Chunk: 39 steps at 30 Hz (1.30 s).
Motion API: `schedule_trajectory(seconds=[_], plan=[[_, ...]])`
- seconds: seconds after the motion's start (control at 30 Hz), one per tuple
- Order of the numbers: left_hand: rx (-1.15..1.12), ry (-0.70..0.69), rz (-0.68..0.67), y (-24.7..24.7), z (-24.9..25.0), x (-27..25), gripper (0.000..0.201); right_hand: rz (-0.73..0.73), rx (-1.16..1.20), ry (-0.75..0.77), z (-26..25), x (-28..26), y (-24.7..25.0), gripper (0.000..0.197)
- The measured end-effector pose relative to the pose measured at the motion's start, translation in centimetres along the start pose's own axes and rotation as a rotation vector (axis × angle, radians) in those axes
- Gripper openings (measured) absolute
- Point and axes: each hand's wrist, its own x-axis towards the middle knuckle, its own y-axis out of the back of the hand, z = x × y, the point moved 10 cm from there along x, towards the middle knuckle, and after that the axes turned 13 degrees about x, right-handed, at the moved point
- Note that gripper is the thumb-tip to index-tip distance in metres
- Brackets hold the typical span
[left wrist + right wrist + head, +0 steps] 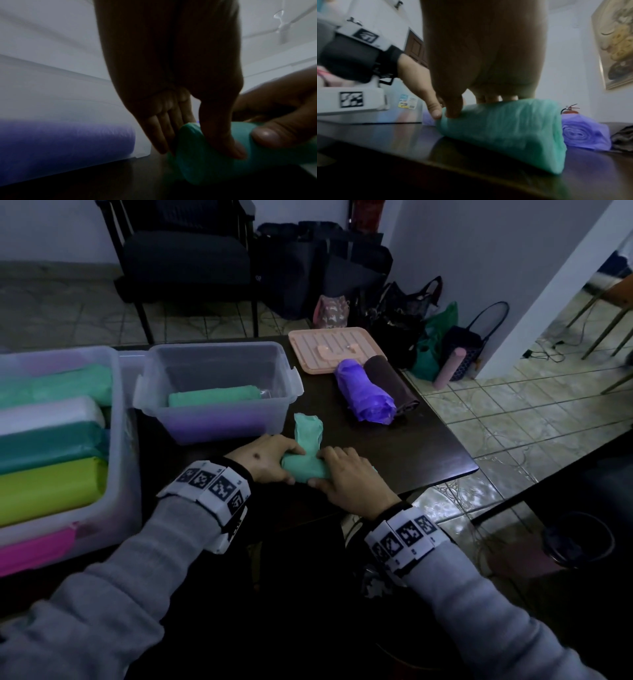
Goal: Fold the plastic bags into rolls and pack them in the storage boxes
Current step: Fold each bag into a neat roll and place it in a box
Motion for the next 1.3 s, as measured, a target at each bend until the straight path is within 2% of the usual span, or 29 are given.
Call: schedule_trajectory(seconds=[0.07,0.2,0.27,0.33,0.4,0.43,0.63,0.73,0.83,0.9,1.0,1.17,1.3], plan=[[0.006,-0.003,-0.074,-0.4,0.0,-0.2,0.058,0.03,-0.053,0.031,-0.8,-0.3,-0.1,0.066],[-0.042,-0.022,-0.18,-1.3,-0.3,-0.4,0.05,0.022,-0.008,0.017,-1.3,-0.2,-0.3,0.055],[-0.044,-0.003,-0.126,-0.8,-0.8,-0.6,0.053,-0.028,0.013,0.001,-1.2,0.0,-0.4,0.055],[-0.077,0.025,0.037,0.6,-1.1,-0.9,0.054,-0.061,0.041,-0.02,-0.9,0.3,-0.4,0.056],[-0.126,0.024,0.172,1.8,-1.2,-1.3,0.045,-0.104,0.071,-0.038,-0.7,0.7,-0.5,0.055],[-0.134,0.025,0.194,1.8,-1.3,-1.4,0.041,-0.138,0.078,-0.045,-0.6,0.9,-0.7,0.054],[-0.201,0.058,0.111,0.6,-1.8,-1.1,0.053,-0.282,0.169,-0.157,0.2,1.7,-1.8,0.047],[-0.312,0.057,0.137,0.1,-2.2,-1.0,0.061,-0.316,0.24,-0.202,0.4,1.9,-2.0,0.046],[-0.367,0.087,0.156,-0.4,-2.9,-0.8,0.058,-0.296,0.255,-0.228,0.6,2.2,-1.6,0.046],[-0.421,0.1,0.159,-0.5,-3.1,-0.6,0.057,-0.305,0.254,-0.254,0.7,2.6,-1.4,0.054],[-0.425,0.113,0.157,-0.4,-3.2,-0.5,0.054,-0.399,0.244,-0.306,0.7,3.1,-1.5,0.068],[-0.412,0.124,0.147,-0.1,-3.5,-0.4,0.048,-0.473,0.298,-0.274,-0.5,3.7,-1.6,0.045],[-0.449,0.144,0.157,-0.2,-3.8,-0.6,0.049,-0.423,0.239,-0.171,-1.4,3.5,-1.4,0.058]])
